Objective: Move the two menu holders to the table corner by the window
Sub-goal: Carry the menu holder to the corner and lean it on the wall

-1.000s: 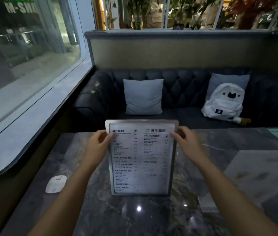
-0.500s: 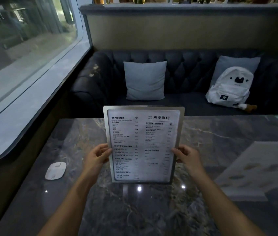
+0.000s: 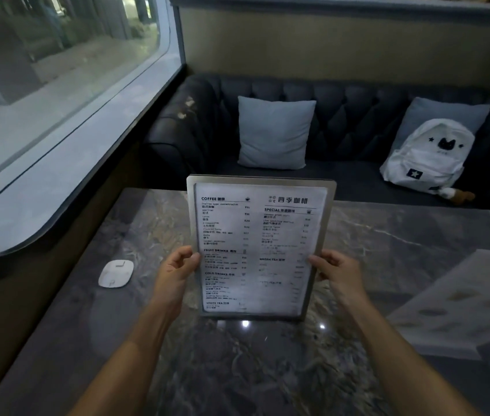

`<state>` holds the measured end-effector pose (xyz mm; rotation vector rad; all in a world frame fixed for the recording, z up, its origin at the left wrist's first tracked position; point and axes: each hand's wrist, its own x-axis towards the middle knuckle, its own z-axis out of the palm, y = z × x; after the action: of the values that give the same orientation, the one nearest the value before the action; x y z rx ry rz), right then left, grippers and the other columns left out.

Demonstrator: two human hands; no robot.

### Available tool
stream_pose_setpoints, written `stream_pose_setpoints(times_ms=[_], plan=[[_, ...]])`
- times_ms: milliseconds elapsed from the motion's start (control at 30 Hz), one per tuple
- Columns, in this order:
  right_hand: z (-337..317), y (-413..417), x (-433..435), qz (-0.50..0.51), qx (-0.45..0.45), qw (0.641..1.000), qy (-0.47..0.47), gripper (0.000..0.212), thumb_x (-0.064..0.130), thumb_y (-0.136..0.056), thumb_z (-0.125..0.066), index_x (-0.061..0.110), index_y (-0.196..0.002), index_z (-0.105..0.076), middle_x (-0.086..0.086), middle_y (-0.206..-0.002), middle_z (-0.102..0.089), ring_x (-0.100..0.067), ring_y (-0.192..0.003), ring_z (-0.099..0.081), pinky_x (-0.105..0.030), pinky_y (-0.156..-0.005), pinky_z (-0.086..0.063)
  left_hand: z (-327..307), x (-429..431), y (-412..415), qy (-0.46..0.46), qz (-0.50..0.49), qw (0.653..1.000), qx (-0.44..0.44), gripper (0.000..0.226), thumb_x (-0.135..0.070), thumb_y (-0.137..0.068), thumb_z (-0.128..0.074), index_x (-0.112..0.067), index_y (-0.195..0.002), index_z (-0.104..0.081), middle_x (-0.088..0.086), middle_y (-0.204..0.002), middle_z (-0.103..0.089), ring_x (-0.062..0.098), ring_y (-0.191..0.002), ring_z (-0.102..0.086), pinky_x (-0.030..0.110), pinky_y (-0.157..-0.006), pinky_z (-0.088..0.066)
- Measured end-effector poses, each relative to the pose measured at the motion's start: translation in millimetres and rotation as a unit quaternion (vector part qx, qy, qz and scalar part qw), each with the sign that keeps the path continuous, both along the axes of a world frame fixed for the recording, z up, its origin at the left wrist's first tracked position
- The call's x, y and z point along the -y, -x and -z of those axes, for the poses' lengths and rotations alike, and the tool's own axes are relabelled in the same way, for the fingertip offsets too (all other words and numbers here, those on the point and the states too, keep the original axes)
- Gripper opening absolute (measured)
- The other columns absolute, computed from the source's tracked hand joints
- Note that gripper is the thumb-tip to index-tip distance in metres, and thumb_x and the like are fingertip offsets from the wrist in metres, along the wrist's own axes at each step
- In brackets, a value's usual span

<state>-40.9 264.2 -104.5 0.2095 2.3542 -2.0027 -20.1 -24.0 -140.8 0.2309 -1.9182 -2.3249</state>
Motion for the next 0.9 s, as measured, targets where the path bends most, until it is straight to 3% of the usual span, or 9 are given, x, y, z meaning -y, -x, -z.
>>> stream_pose_setpoints(times_ms=[167,300,433,567,700,900], plan=[[-7.3,-2.7,40.0,-0.041,-0.012,0.999,0.022,0.011,0.008,-0.078,-0.065,0.019,-0.075,-0.068,0.002,-0.074,-0.070,-0.003,-0.056,-0.062,-0.013,-0.045,-0.047,-11.6,33.4,-44.2,0.032,-0.076,0.996,-0.038,0.022,-0.003,-0.083,-0.054,-0.020,-0.071,-0.062,-0.014,-0.070,-0.070,0.000,-0.072,-0.063,0.013,-0.065,-0.051],[-13.6,-7.0,82.5,-0.111,-0.032,0.993,0.034,0.010,0.006,-0.077,-0.066,0.016,-0.076,-0.070,0.007,-0.066,-0.071,-0.001,-0.054,-0.062,-0.013,-0.044,-0.046,-16.4,64.9,-94.1,0.052,-0.142,0.988,-0.040,0.009,-0.018,-0.076,-0.060,-0.023,-0.069,-0.063,-0.013,-0.070,-0.070,0.001,-0.073,-0.063,0.014,-0.065,-0.051],[-19.4,-15.6,126.3,-0.199,-0.047,0.979,0.008,0.010,0.012,-0.078,-0.066,0.020,-0.077,-0.072,0.002,-0.070,-0.073,-0.006,-0.059,-0.065,-0.014,-0.048,-0.049,-17.8,89.9,-146.8,0.065,-0.225,0.972,-0.028,0.022,-0.009,-0.082,-0.057,-0.027,-0.072,-0.065,-0.014,-0.070,-0.070,0.000,-0.071,-0.063,0.012,-0.063,-0.050],[-19.5,-31.9,166.8,-0.271,-0.048,0.962,0.005,0.024,0.012,-0.079,-0.065,0.032,-0.067,-0.070,0.016,-0.064,-0.072,0.000,-0.052,-0.060,-0.011,-0.045,-0.046,-19.5,103.5,-196.1,0.060,-0.306,0.950,-0.018,0.023,-0.001,-0.084,-0.054,-0.020,-0.075,-0.063,-0.014,-0.068,-0.070,-0.003,-0.068,-0.062,0.010,-0.060,-0.050],[-9.7,-50.0,195.5,-0.310,-0.017,0.950,0.019,0.023,0.011,-0.078,-0.065,0.029,-0.065,-0.072,0.012,-0.058,-0.070,-0.003,-0.045,-0.053,-0.014,-0.042,-0.044,-16.1,108.0,-234.4,0.035,-0.383,0.923,0.006,0.029,0.002,-0.083,-0.053,-0.022,-0.071,-0.063,-0.015,-0.061,-0.067,-0.004,-0.062,-0.059,0.009,-0.057,-0.048],[-0.4,-71.2,218.6,-0.338,0.027,0.940,0.029,0.020,0.012,-0.075,-0.068,0.029,-0.064,-0.073,0.006,-0.061,-0.070,-0.005,-0.048,-0.053,-0.015,-0.043,-0.045,0.8,109.2,-275.8,0.014,-0.425,0.904,0.048,0.028,-0.001,-0.084,-0.055,-0.024,-0.072,-0.066,0.002,-0.079,-0.058,0.017,-0.079,-0.052,0.032,-0.077,-0.044]])
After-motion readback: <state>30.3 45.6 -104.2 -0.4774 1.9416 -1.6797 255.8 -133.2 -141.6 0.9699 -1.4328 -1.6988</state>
